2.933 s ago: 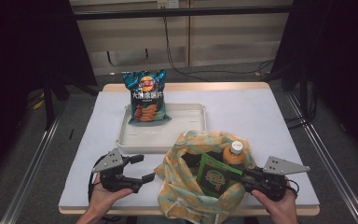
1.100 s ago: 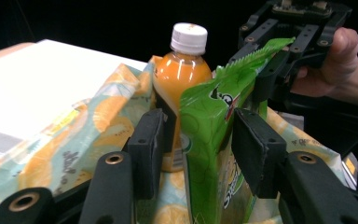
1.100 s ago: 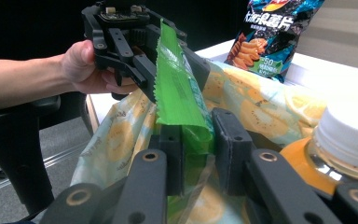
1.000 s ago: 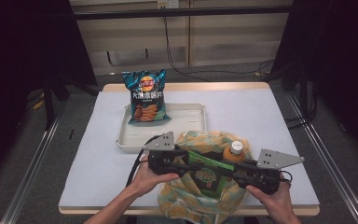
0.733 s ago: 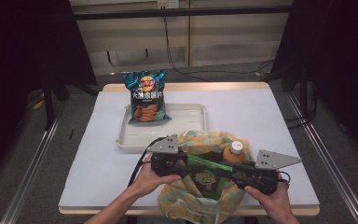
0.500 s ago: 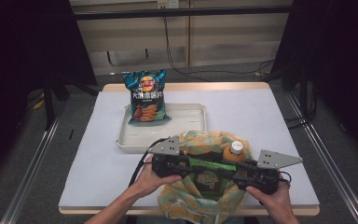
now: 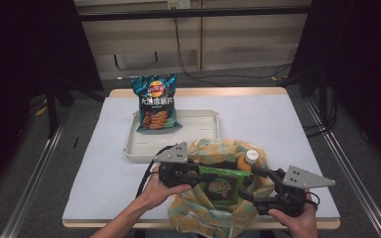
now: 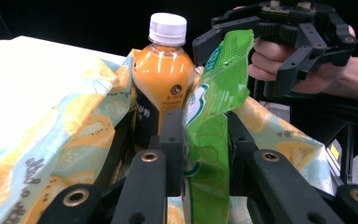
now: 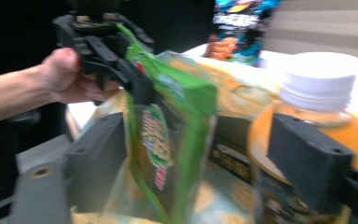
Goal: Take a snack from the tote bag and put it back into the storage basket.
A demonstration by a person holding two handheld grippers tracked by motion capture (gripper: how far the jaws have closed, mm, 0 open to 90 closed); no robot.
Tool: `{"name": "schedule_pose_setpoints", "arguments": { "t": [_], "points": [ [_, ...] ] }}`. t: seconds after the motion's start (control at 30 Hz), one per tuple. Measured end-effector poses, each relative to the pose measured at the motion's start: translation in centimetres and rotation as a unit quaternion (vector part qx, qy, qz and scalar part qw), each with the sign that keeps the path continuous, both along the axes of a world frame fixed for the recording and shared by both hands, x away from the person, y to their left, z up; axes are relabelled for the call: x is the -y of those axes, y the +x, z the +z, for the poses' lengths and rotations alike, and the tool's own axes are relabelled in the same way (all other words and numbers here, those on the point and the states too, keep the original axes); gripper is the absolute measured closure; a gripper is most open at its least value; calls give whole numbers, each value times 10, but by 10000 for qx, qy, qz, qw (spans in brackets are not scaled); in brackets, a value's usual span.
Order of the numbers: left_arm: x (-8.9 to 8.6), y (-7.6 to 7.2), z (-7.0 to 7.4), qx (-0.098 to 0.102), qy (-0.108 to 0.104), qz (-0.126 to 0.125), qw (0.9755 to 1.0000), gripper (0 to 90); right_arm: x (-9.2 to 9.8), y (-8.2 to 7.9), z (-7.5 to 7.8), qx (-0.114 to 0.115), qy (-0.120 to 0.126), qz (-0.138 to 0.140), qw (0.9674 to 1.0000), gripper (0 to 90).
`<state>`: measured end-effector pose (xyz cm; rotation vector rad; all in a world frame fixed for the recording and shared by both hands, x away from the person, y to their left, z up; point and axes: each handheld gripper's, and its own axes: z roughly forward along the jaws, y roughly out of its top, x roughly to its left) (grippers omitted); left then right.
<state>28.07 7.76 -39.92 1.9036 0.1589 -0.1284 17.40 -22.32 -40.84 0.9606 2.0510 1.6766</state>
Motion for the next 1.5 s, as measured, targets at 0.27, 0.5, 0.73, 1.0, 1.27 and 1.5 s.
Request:
{"name": "schedule_pose_setpoints", "arguments": {
  "t": [0.27, 0.5, 0.73, 1.0, 1.27, 1.5],
  "points": [
    [-1, 3, 4, -40, -77, -1, 10000, 739, 25, -7, -15, -134, 31, -533, 9985, 27],
    [-4, 3, 21, 57, -240, 30, 9997, 739, 29, -9, -25, -77, 45, -388, 9992, 0],
    [-14, 7, 31, 33, -418, 118, 9991, 739, 32, -10, -29, 66, -66, -581, 9983, 0],
    [-22, 14, 44, 91, -503, 147, 9986, 739, 31, -9, -31, 114, -58, -713, 9974, 3],
    [-21, 28, 47, -32, -699, 284, 9971, 739, 32, -8, -32, 103, -87, -769, 9969, 4],
    [-23, 35, 63, 45, -786, 305, 9964, 739, 33, -7, -33, 106, -99, -803, 9967, 6]
  ]
}}
